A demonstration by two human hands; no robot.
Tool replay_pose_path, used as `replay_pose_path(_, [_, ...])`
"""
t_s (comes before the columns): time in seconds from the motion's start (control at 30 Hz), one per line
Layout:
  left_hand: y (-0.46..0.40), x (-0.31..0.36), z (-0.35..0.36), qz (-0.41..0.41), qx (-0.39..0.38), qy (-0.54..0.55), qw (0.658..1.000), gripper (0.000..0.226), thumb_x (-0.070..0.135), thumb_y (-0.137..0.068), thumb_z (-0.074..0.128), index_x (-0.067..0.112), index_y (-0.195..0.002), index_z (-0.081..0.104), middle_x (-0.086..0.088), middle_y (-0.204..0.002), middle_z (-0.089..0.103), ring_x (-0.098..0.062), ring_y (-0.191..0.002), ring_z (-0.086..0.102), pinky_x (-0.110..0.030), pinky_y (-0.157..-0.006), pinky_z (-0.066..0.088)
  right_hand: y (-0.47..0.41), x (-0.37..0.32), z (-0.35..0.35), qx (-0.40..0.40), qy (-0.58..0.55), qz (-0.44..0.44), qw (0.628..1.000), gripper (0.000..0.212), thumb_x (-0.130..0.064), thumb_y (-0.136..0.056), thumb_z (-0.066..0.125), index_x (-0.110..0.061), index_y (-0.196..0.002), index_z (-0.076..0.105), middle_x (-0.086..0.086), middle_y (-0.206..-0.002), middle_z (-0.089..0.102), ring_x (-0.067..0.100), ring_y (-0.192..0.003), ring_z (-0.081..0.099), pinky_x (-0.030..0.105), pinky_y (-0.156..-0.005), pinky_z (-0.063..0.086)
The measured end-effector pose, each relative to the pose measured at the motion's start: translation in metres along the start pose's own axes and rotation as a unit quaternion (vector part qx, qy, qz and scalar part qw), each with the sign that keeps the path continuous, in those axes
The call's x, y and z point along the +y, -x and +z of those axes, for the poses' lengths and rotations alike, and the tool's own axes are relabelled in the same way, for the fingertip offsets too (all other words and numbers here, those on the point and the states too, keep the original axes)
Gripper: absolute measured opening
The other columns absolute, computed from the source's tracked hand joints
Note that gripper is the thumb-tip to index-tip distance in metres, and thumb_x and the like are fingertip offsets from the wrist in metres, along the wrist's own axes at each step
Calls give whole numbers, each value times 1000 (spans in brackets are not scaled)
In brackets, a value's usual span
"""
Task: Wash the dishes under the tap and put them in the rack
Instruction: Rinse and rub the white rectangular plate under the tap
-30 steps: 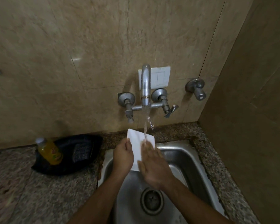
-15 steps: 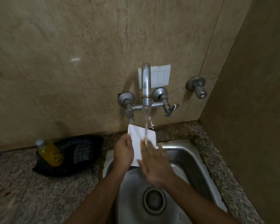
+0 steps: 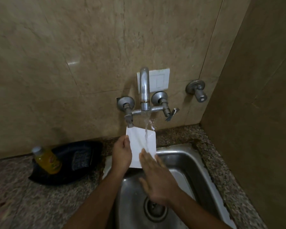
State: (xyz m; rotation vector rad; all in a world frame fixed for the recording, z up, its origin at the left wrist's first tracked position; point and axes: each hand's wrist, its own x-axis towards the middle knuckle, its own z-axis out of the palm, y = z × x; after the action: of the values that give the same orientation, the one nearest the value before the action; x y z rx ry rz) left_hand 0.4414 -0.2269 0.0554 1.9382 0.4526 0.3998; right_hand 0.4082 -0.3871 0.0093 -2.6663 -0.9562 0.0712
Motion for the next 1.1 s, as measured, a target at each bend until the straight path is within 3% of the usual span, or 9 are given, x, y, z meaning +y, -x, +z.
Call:
replay_pose_path(0.13, [0, 2, 3, -7, 7, 9, 1000, 32, 17, -104, 42, 12, -75, 55, 3, -66, 55, -7, -60, 49, -21, -55, 37, 3, 11, -5, 10, 31, 10, 999, 79, -38, -87, 38, -12, -157, 15, 3, -161, 0, 18, -152, 10, 43, -122, 1])
replay_pose_path(0.23, [-3, 2, 8, -8, 2, 15, 1000, 32, 18, -104, 42, 10, -76, 56, 1, -66, 55, -8, -60, 49, -21, -56, 37, 8, 5, -4, -8, -7, 4, 1000, 85, -35, -83, 44, -15, -158, 9, 0, -162, -3, 14, -152, 1, 33, -121, -11])
replay_pose_path(0.4, [-3, -6, 14, -2, 4, 36, 999, 36, 14, -103, 42, 10, -69, 50, -1, -63, 50, -9, -58, 44, -31, -61, 35, 10, 8, -2, 17, 9, 20, 1000, 86, -31, -80, 50, -11, -157, 17, 4, -162, 4, 21, -151, 14, 35, -123, -2])
replay_pose_path(0.47, [-5, -7, 16, 1, -5, 35, 999, 34, 14, -103, 43, 4, -72, 53, -4, -65, 52, -9, -59, 44, -30, -60, 35, 15, 4, 2, 4, -32, 8, 999, 85, -30, -81, 48, -11, -157, 16, 6, -164, 8, 20, -151, 12, 38, -122, 3])
replay_pose_path(0.6, [1, -8, 22, -23, -27, 61, 997, 29, 12, -102, 44, 3, -80, 61, -4, -72, 59, -5, -62, 49, -19, -60, 39, 16, 18, -5, 38, 8, 27, 999, 83, -29, -74, 49, -7, -152, 32, 10, -159, 20, 26, -145, 34, 40, -120, 20])
replay_pose_path(0.7, [2, -10, 31, -58, -47, 92, 993, 28, 15, -102, 44, 5, -84, 63, 1, -72, 60, -7, -66, 51, -27, -65, 41, 14, 9, -6, 34, -35, 0, 999, 88, -24, -71, 57, -8, -153, 29, 10, -161, 21, 22, -147, 26, 33, -122, 16])
replay_pose_path(0.83, [2, -3, 39, -88, -62, 143, 984, 28, 17, -102, 44, 7, -88, 66, -12, -85, 68, -16, -77, 58, -31, -71, 45, 10, 21, -17, 43, 5, 20, 999, 93, -22, -69, 59, -10, -155, 25, 6, -162, 16, 21, -148, 24, 38, -120, 24])
replay_pose_path(1.0, [-3, 6, 46, -173, -121, 215, 954, 27, 26, -103, 44, 20, -104, 70, -9, -104, 74, -29, -101, 68, -45, -93, 53, 7, 16, -22, 23, -6, -21, 1000, 98, -20, -69, 67, -15, -156, 22, 2, -162, 18, 15, -149, 13, 36, -119, 13])
replay_pose_path(1.1, [-7, 19, 48, -209, -152, 283, 924, 28, 28, -105, 43, 19, -117, 66, -8, -110, 74, -27, -103, 70, -43, -94, 54, -1, 17, -25, 37, 9, 6, 999, 96, -16, -78, 60, -18, -158, 7, -2, -164, -4, 10, -150, -8, 31, -121, -1])
